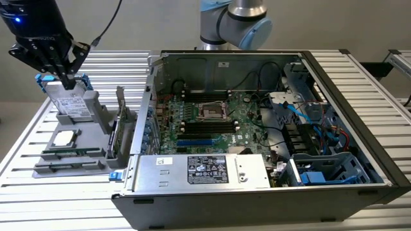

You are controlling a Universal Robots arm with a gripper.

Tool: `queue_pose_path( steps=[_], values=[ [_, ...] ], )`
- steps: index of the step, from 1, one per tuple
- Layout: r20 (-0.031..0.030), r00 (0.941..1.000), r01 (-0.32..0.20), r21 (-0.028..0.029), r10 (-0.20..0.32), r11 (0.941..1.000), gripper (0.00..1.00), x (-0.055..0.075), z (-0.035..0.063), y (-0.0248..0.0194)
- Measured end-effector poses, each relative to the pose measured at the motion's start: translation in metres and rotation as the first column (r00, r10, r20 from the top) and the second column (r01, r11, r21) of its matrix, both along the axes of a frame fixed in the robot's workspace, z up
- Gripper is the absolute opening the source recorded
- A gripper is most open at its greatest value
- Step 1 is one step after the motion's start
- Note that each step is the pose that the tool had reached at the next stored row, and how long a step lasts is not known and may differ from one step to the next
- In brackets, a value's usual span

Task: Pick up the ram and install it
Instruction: 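Reach for the ram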

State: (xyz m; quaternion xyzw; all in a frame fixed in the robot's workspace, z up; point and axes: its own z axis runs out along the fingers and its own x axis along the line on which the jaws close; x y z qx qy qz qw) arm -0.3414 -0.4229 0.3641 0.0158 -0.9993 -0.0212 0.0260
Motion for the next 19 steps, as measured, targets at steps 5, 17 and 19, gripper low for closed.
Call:
queue_pose_path(
  steps=[5, 17, 19],
  values=[
    [0.0001, 0.9999, -0.011, 0.0, 0.011, 0.9999, 0.1, -0.008, -0.0013, -0.0042],
    [-0.0025, 0.9997, -0.025, 0.0053, 0.025, 0.9997, 0.1, -0.015, -0.0115, -0.0363],
    [-0.0067, 0.9996, -0.027, 0.0081, 0.027, 0.9996, 0.1, -0.015, -0.0151, -0.0427]
  ],
)
